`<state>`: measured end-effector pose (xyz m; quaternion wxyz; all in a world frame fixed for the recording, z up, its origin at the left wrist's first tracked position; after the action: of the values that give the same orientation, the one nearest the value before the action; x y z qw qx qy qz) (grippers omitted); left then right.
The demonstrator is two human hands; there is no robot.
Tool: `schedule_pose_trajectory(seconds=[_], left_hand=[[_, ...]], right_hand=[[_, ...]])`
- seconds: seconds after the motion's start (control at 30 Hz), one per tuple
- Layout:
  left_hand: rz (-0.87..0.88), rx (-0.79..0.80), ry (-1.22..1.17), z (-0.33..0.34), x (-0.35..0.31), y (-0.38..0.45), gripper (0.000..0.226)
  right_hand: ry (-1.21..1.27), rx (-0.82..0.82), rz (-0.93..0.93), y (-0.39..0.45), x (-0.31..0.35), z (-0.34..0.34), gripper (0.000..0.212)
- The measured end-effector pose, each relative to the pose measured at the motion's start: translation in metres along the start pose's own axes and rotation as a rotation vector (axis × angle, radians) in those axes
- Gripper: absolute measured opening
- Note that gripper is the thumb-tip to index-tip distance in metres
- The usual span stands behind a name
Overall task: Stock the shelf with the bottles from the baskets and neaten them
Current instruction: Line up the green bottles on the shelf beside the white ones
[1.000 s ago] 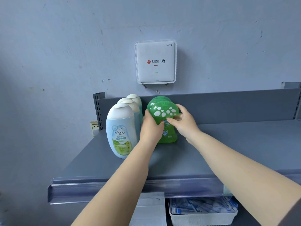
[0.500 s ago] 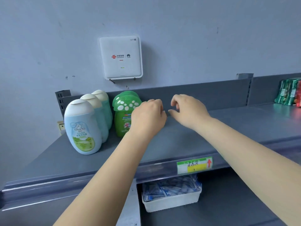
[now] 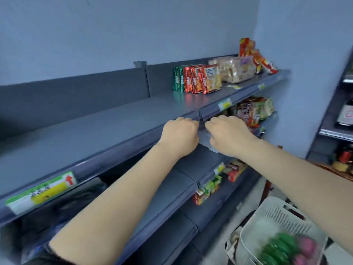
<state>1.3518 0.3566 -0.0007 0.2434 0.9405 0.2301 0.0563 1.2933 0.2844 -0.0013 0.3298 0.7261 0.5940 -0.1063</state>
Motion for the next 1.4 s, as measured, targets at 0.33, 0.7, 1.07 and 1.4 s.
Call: schedule_pose_trajectory(seconds=[0.33,0.7,1.07,1.4], left_hand=[[0.27,0.276,-0.166,0.15,-0.164,0.053,0.022],[0.316,0.691,-0.401,0.343,-0.227,0.058,0.018],[0.235,1.084,-0.53,0.57,-0.278,0.014,0.032],[0.173,1.222,-0.605,0.717,-0.324,-0.018,0.056]], right_hand=[[0.011,0.307,0.179,-0.127,-0.099,0.145,0.02],[0.49,0.752,0.706,-0.243,-0.115,0.342,0.027],[0.669,1.072,0.875,-0.346,-0.058,0.565,0.03],[0.301,1.148,0.473,-0.367,-0.023,0.677,0.037]])
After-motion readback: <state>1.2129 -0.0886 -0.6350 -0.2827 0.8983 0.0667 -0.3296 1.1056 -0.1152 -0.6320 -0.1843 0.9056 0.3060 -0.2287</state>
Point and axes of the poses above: each hand's wrist, its own y-axis towards the middle knuckle, its own z-axis out of the palm, x = y × z, the point moved 6 cm from there along y, towards the middle knuckle, and after that the axes turned 15 degrees about -y, right-handed, at the moved point
